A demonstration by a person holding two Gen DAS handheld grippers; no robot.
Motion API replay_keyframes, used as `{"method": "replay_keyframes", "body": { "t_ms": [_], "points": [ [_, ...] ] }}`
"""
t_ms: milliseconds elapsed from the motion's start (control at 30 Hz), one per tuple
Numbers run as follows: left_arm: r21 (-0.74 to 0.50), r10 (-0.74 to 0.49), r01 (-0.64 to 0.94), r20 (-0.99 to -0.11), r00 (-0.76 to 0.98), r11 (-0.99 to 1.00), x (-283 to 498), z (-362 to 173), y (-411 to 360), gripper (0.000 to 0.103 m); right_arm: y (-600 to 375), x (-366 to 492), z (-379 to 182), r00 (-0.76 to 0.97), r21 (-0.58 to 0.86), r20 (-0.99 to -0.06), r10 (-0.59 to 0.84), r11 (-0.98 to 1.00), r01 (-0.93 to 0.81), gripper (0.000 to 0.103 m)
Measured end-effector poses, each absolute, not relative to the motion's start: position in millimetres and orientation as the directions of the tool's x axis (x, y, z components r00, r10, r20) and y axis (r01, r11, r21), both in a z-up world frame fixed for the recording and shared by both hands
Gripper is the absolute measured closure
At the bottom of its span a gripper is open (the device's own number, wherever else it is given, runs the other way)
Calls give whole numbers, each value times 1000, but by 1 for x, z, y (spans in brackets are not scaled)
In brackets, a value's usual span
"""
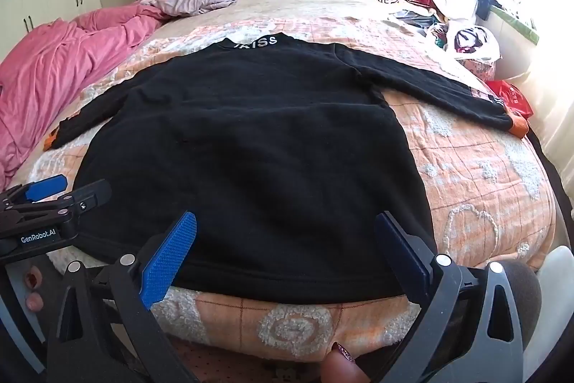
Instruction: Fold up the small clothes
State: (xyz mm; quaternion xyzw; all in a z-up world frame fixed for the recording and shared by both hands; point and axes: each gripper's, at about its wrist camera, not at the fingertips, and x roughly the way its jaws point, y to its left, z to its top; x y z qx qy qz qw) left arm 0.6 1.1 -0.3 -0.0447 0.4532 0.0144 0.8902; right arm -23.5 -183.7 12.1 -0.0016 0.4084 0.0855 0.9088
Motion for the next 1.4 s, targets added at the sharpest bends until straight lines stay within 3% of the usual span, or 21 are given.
{"method": "replay_keyframes", "body": {
  "t_ms": [1400],
  "points": [
    [-76, -17, -71, -794, 607, 995, -4, 6, 5, 9, -184, -32, 17, 651, 88, -740, 171, 984, -158, 4]
  ]
}}
